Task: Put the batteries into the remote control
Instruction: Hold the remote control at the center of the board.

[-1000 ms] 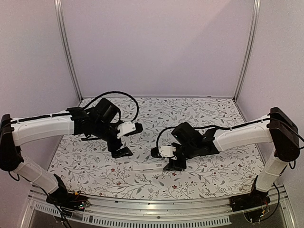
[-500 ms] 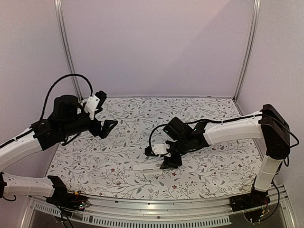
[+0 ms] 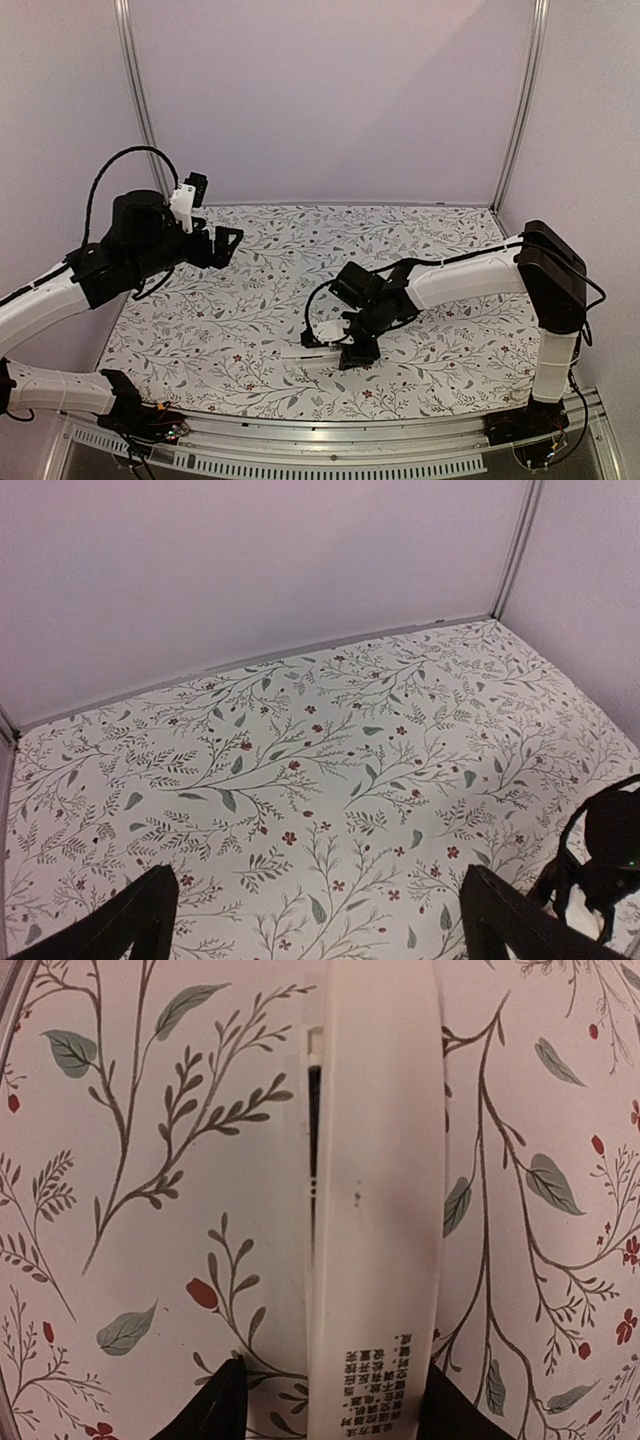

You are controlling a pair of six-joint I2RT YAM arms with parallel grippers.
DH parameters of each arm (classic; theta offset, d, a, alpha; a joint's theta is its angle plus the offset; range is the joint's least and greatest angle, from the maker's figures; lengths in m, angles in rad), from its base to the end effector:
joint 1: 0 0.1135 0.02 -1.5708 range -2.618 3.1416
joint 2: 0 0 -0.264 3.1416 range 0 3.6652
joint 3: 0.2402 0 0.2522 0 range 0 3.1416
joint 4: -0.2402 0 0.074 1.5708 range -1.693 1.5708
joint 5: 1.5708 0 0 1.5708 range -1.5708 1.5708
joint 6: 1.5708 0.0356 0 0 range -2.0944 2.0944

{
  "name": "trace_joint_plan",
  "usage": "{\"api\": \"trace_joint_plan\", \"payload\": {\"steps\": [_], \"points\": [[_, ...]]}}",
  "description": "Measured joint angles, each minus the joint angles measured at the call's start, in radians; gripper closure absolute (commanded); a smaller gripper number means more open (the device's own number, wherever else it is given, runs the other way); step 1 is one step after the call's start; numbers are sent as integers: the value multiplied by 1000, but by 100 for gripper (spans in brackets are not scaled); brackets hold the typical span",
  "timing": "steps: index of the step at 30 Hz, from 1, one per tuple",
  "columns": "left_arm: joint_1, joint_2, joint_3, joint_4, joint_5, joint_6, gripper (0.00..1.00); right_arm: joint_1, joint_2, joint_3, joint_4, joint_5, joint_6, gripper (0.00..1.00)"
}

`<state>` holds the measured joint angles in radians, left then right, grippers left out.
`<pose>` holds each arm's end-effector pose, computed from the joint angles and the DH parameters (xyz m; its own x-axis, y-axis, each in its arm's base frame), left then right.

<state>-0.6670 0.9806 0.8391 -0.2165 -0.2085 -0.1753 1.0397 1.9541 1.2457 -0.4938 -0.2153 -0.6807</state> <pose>0.1821 -0.1340 0.3196 -0.3501 0.0585 -0.9349 0.3980 0.9128 -0.0919 0.1874 0.3341 0.1431 0.1875 -0.8947 -0.4054 -0.9823 -0.1733 -0.0719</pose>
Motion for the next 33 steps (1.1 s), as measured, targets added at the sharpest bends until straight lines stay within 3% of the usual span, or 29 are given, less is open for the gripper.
{"api": "trace_joint_plan", "payload": {"steps": [11,20,23,27,33], "points": [[1,55,16,-68,-41,-194,0,1,41,55,-41,1,7,75],[2,95,19,-117,-60,-266,2,3,43,59,-24,47,62,80],[2,134,25,-127,-42,-286,10,2,45,59,-2,74,102,80],[3,197,26,-158,-24,-317,27,-3,48,59,23,100,156,80],[5,294,26,-189,-12,-377,40,-18,62,74,52,161,232,79]]}}
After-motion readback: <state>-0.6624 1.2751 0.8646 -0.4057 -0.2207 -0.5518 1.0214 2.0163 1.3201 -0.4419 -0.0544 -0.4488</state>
